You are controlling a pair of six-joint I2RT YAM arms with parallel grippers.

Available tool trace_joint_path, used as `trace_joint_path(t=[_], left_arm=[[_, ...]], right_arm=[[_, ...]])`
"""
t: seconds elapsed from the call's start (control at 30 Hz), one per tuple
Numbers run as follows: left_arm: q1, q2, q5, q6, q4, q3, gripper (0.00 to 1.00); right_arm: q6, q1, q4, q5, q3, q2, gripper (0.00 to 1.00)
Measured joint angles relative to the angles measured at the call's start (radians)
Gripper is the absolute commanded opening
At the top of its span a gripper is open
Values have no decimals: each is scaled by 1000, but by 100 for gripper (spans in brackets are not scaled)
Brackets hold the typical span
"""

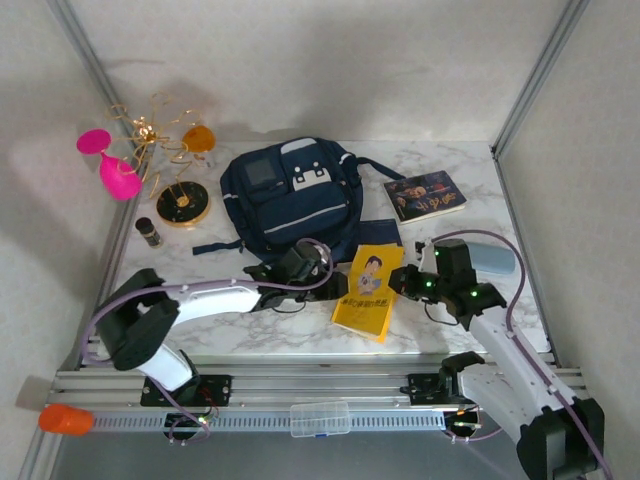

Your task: Pack books, pencil case, and school supplies into a backpack

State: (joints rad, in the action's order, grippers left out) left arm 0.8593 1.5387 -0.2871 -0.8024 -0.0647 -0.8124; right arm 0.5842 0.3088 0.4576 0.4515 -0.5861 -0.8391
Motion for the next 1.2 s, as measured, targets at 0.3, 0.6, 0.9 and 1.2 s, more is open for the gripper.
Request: trace_joint_path(t=[0.3,0.6,0.9,1.2], left_arm=[[-143,-190,-59,17,-60,28,81],[-164,-207,-191,8,-224,67,76],[-164,-172,-249,-42,-362,91,60],[-158,-164,-255,-77,-396,91,27]], right_arm=[[-43,0,63,60,-183,16,0],[-39,0,-6,171,-249,-76,0],[-34,-2,-102,224,-256,-156,0],[-42,-5,-146,231,-259,-195,0]])
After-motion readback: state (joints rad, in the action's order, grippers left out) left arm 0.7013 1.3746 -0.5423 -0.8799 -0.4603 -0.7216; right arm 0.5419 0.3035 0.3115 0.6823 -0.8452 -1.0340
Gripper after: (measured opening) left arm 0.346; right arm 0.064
